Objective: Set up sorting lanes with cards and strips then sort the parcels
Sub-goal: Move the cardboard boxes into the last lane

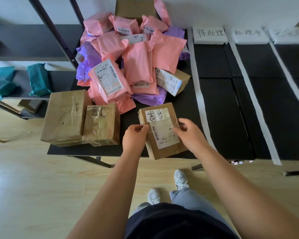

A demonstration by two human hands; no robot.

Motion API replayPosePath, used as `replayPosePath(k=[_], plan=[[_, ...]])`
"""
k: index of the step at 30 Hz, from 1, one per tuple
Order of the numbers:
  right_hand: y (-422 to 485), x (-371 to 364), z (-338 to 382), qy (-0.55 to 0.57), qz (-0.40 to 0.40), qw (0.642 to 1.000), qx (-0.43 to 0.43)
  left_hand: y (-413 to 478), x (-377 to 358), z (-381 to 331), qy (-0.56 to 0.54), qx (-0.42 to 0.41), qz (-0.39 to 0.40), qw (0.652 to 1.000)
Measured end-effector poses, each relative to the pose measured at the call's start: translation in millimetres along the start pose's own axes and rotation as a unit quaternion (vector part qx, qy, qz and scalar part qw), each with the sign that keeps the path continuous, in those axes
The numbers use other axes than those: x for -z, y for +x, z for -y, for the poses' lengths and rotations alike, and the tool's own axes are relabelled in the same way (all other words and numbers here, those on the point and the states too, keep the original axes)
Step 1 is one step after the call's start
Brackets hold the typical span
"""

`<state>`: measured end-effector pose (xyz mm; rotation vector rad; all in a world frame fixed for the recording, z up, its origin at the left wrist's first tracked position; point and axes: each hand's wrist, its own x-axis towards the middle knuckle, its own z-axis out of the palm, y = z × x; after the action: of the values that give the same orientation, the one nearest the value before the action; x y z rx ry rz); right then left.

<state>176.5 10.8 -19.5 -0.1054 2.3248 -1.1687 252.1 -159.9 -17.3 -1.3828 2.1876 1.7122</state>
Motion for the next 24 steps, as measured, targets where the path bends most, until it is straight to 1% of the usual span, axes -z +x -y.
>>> replayPosePath(k=[2,4,5,7,9,10,11,13,15,16,18,20,22,24], plan=[[-2.6,-3.7,-3.4,-0.011,0.007,1.000,0.008,1.0,-4.4,5.6,0.011,0.022,0.013,1.000],[-4.2,-5.6,-6.1,-0.028,0.017,0.999,0.013,0.6,-7.1,8.6,0.021,0.024,0.018,0.999],[-4.8,-5.8,-6.7,-0.038,0.023,0.999,0.012,0.0,-7.8,8.0,0.043,0.010,0.012,0.999],[-5.2,-5.0,-6.7,-0.052,0.034,0.998,0.010,-1.2,-7.6,4.2,0.124,-0.056,-0.034,0.990],[-4.1,-2.9,-5.3,-0.065,0.043,0.997,0.014,-0.1,-6.5,-0.9,0.209,-0.167,-0.077,0.961],[-3.3,-1.5,-4.0,-0.076,0.049,0.996,0.016,1.5,-6.6,-5.4,0.245,-0.224,-0.075,0.940],[-2.0,0.2,-2.8,-0.089,0.060,0.994,0.017,3.5,-7.2,-11.0,0.282,-0.269,-0.055,0.919],[1.4,4.1,-0.6,-0.108,0.090,0.990,0.016,9.3,-9.0,-21.8,0.376,-0.314,0.008,0.872],[3.0,8.5,2.5,-0.115,0.119,0.986,0.007,15.9,-10.5,-27.6,0.454,-0.307,0.067,0.834],[3.2,10.0,3.6,-0.120,0.126,0.985,0.005,18.6,-10.9,-28.2,0.470,-0.288,0.099,0.828],[1.4,11.0,3.1,-0.150,0.108,0.983,0.024,21.3,-10.6,-25.3,0.461,-0.246,0.137,0.842],[-2.9,9.8,-1.3,-0.176,0.036,0.982,0.048,21.0,-9.6,-22.9,0.456,-0.226,0.121,0.852],[-7.0,10.5,-6.0,-0.150,-0.054,0.986,0.040,19.0,-9.6,-22.9,0.459,-0.202,0.080,0.862],[-10.9,11.9,-10.4,-0.108,-0.104,0.989,0.014,16.1,-11.9,-21.4,0.438,-0.164,0.028,0.883]])
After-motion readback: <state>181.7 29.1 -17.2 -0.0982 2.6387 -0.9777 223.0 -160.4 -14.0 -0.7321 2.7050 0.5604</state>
